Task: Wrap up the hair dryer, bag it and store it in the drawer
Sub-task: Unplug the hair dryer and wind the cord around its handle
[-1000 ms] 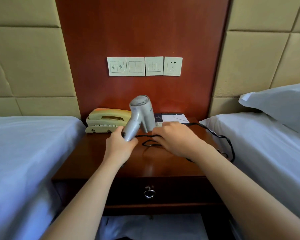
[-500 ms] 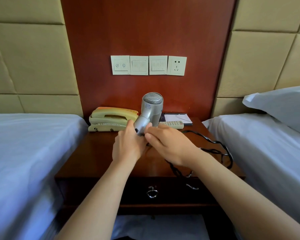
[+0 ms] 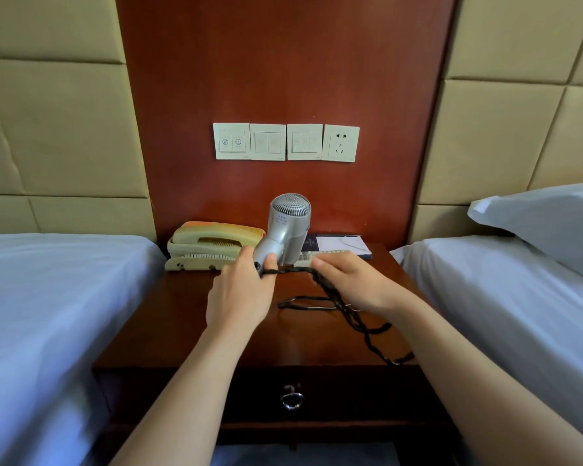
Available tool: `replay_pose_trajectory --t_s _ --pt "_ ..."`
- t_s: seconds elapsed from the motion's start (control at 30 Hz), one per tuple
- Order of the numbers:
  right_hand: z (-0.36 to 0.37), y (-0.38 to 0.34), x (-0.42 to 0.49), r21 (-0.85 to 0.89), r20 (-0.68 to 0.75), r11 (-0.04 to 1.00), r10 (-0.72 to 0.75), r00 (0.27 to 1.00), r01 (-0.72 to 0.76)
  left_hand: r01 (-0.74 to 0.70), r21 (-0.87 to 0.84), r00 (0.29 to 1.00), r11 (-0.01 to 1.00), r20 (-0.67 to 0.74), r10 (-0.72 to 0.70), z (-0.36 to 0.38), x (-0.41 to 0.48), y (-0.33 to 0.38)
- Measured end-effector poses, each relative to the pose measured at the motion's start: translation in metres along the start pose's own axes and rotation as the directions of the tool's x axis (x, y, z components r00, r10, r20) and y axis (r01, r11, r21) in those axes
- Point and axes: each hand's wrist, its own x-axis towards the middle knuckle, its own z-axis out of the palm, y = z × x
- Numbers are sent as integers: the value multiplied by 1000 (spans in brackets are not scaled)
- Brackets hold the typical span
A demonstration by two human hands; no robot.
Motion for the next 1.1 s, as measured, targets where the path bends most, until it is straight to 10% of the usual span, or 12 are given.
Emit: replay_pose_trajectory --t_s 0.33,0.83,1.1 --pt "-22 24 -3 -341 -291 936 -20 957 -84 -2 94 999 996 -34 6 1 5 -6" --pt "-75 107 -43 -259 -600 828 266 754 -498 97 57 987 994 -136 -88 -12 28 -63" --pt "-53 114 -41 -445 -522 706 297 800 -552 163 7 986 987 -41 -163 -9 25 -78"
